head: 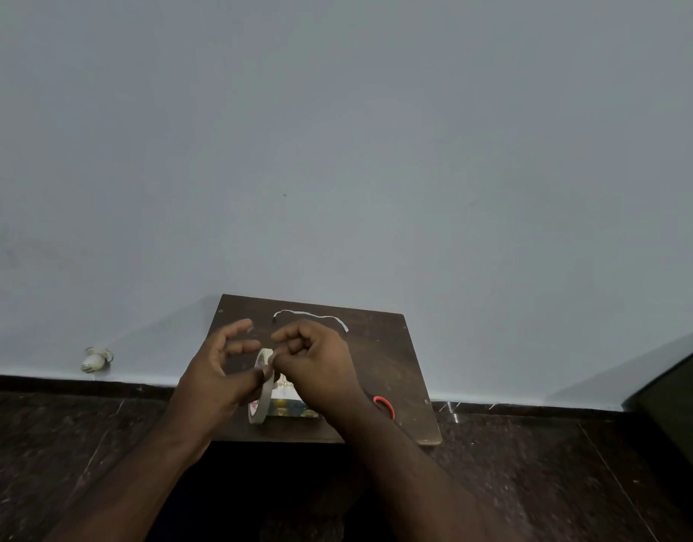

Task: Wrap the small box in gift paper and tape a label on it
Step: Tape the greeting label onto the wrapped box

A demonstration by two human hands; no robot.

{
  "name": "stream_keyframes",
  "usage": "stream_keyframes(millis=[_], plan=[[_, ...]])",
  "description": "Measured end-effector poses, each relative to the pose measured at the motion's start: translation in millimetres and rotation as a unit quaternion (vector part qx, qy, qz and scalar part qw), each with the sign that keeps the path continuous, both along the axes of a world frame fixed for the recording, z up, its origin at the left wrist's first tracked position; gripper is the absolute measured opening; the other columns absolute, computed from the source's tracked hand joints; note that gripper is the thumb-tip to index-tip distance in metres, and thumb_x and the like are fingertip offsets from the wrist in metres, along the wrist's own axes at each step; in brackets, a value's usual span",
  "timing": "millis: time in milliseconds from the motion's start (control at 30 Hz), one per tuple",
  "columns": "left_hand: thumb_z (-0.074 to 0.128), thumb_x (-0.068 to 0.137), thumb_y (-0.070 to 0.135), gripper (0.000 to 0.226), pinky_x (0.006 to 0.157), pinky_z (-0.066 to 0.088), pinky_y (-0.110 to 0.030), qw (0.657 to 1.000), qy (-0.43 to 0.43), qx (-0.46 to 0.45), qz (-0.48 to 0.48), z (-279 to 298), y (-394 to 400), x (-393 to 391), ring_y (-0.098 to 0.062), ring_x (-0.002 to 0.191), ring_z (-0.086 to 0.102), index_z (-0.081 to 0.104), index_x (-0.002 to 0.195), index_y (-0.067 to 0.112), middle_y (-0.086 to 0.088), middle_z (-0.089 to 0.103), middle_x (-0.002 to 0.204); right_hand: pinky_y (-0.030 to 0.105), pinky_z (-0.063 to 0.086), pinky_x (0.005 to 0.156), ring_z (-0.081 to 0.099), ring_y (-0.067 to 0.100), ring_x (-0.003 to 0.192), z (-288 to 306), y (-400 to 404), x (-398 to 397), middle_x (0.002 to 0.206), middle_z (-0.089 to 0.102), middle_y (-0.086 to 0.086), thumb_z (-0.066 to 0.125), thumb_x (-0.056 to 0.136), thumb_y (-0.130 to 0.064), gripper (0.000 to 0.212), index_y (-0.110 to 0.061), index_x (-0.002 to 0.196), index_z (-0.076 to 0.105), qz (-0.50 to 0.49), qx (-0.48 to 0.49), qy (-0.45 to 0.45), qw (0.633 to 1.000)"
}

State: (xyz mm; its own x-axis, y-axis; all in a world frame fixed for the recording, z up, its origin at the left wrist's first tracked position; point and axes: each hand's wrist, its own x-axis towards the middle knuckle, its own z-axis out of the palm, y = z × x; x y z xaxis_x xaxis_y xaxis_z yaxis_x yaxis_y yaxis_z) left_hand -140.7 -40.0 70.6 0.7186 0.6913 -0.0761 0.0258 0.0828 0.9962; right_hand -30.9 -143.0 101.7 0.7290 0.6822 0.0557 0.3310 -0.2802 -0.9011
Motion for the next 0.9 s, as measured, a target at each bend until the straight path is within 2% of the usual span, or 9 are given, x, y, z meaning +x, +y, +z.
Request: stream_keyframes(millis=[67, 133, 233, 333, 500, 600, 667, 767, 900], plan=[[0.088, 0.065, 0.022, 0.071, 0.079, 0.059, -0.04, 1.0, 0.004, -0.025, 0.012, 0, 0, 1, -0.019, 0.097, 0.072, 0.057, 0.127, 0.037, 0.001, 0.074, 0.11, 0.039, 0.056, 0.07, 0.067, 0.013, 0.064, -2, 2, -3, 0.07, 0.073, 0.003, 0.065, 0.069, -0.007, 0.024, -0.022, 0.086, 0.07, -0.008, 0.017, 0.058, 0.998], [0.087, 0.073, 0.011, 0.067, 0.082, 0.056, -0.043, 0.998, 0.003, -0.066, 0.011, -2, 0, 3, -0.022, 0.09, 0.073, 0.055, 0.129, 0.029, -0.001, 0.078, 0.098, 0.036, 0.054, 0.065, 0.065, 0.016, 0.062, -4, 3, -5, 0.07, 0.073, 0.009, 0.066, 0.065, -0.004, 0.024, -0.02, 0.083, 0.069, -0.016, 0.036, 0.104, 0.994], [0.074, 0.084, -0.003, 0.058, 0.09, 0.057, -0.048, 0.994, 0.0, -0.111, 0.01, -2, 0, 3, -0.031, 0.093, 0.074, 0.053, 0.134, 0.018, -0.006, 0.079, 0.092, 0.033, 0.051, 0.061, 0.062, 0.024, 0.065, -9, 3, -9, 0.077, 0.068, 0.024, 0.067, 0.068, 0.005, 0.023, -0.014, 0.082, 0.068, -0.028, 0.073, 0.182, 0.98], [0.074, 0.084, -0.004, 0.058, 0.082, 0.058, -0.04, 0.992, 0.005, -0.127, 0.017, -2, 0, 2, -0.029, 0.095, 0.074, 0.053, 0.134, 0.018, -0.01, 0.078, 0.095, 0.03, 0.052, 0.06, 0.061, 0.024, 0.069, -10, 2, -14, 0.078, 0.066, 0.018, 0.064, 0.077, 0.011, 0.021, -0.007, 0.087, 0.068, -0.04, 0.098, 0.249, 0.963], [0.073, 0.085, -0.004, 0.051, 0.085, 0.058, -0.042, 0.987, -0.016, -0.151, 0.056, -2, 2, 3, -0.026, 0.093, 0.073, 0.057, 0.13, 0.017, -0.015, 0.075, 0.102, 0.029, 0.052, 0.06, 0.058, 0.015, 0.058, -11, 4, -20, 0.071, 0.064, 0.011, 0.066, 0.08, 0.012, 0.017, -0.004, 0.087, 0.064, -0.09, 0.146, 0.352, 0.92], [0.07, 0.085, -0.006, 0.046, 0.088, 0.058, -0.049, 0.984, -0.028, -0.157, 0.083, 1, -2, 5, -0.025, 0.087, 0.07, 0.059, 0.123, 0.017, -0.017, 0.074, 0.097, 0.029, 0.053, 0.061, 0.06, 0.014, 0.06, -20, 5, -23, 0.073, 0.066, 0.009, 0.072, 0.08, 0.006, 0.013, -0.004, 0.087, 0.067, -0.103, 0.135, 0.331, 0.928], [0.068, 0.086, -0.004, 0.044, 0.087, 0.058, -0.054, 0.982, -0.027, -0.16, 0.099, 0, -2, 6, -0.026, 0.085, 0.068, 0.059, 0.121, 0.02, -0.022, 0.072, 0.1, 0.029, 0.055, 0.061, 0.063, 0.013, 0.063, -30, 3, -23, 0.073, 0.069, 0.005, 0.078, 0.08, -0.004, 0.011, -0.008, 0.087, 0.071, -0.098, 0.113, 0.266, 0.952], [0.066, 0.086, -0.005, 0.043, 0.079, 0.061, -0.045, 0.976, -0.049, -0.184, 0.103, -2, 2, 7, -0.027, 0.088, 0.07, 0.059, 0.118, 0.023, -0.022, 0.068, 0.111, 0.03, 0.057, 0.06, 0.068, 0.011, 0.072, -42, -5, -17, 0.086, 0.075, -0.001, 0.081, 0.081, -0.025, 0.015, -0.018, 0.094, 0.077, -0.059, 0.061, 0.158, 0.984], [0.063, 0.089, -0.009, 0.041, 0.073, 0.062, -0.04, 0.959, -0.088, -0.254, 0.083, -4, -3, 17, -0.032, 0.091, 0.075, 0.055, 0.122, 0.014, -0.021, 0.072, 0.107, 0.03, 0.057, 0.059, 0.071, 0.012, 0.076, -50, -19, -2, 0.109, 0.074, -0.008, 0.078, 0.086, -0.024, 0.026, -0.027, 0.111, 0.074, 0.03, 0.0, 0.109, 0.994]])
